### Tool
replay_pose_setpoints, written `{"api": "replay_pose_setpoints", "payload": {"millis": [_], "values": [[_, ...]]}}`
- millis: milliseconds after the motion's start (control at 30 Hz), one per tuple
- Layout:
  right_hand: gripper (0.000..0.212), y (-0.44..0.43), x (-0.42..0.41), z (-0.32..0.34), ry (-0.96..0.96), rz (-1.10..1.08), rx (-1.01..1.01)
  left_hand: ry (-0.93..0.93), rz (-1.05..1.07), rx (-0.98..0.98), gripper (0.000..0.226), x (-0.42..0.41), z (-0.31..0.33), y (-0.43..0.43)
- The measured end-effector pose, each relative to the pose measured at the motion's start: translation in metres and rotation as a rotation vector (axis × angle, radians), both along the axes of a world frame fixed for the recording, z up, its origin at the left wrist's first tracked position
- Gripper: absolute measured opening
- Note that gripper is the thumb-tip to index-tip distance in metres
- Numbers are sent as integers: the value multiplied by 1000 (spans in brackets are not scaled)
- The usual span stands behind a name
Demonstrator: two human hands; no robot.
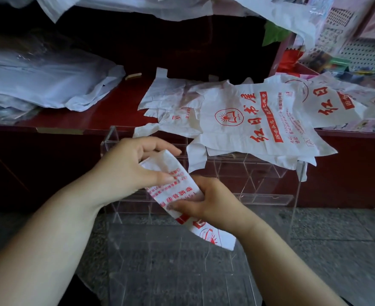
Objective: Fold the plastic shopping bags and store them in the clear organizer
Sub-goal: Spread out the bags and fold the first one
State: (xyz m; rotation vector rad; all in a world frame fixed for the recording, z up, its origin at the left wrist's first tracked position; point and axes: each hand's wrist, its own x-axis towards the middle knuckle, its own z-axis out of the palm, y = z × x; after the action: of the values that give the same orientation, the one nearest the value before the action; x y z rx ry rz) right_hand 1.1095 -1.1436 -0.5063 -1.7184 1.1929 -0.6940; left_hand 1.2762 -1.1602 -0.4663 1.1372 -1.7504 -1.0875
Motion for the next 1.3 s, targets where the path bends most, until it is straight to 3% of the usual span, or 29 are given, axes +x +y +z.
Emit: {"api": "replay_pose_setpoints", "payload": {"millis": [67, 167, 367, 400, 467, 500, 633, 800, 933, 1033, 1133, 1300], "values": [[7, -3, -4, -4, -28, -39, 92, 53, 68, -20, 39, 3, -1, -7], [13, -6, -14, -7, -98, -8, 212, 306, 210, 29, 33, 12, -7, -25], [21, -14, -15, -10, -210, -132, 251, 848, 211, 346, 15, 15, -33, -51], [23, -16, -13, -10, -239, -173, 239, 840, 143, 416, 20, 9, -37, -47], [24, -20, -9, -10, -264, -230, 190, 669, -5, 503, 44, -5, -49, -37], [25, -22, -7, -9, -254, -246, 158, 574, -35, 510, 44, -12, -55, -32], [22, -27, 0, -7, -227, -287, 76, 419, 141, 413, 8, -28, -61, -23], [21, -27, 4, -13, -18, -261, 81, 588, 311, 328, 20, -12, -45, -34], [18, -21, 7, -23, -45, -256, 171, 702, 358, 370, 18, 3, -44, -45], [19, -22, 6, -29, -113, -334, 184, 544, 187, 504, 12, -5, -57, -36], [19, -24, 4, -30, -204, -365, 222, 328, 127, 511, 8, -22, -76, -22], [16, -19, 0, -39, -256, -271, 309, 362, 280, 499, 15, -21, -85, -29]]}}
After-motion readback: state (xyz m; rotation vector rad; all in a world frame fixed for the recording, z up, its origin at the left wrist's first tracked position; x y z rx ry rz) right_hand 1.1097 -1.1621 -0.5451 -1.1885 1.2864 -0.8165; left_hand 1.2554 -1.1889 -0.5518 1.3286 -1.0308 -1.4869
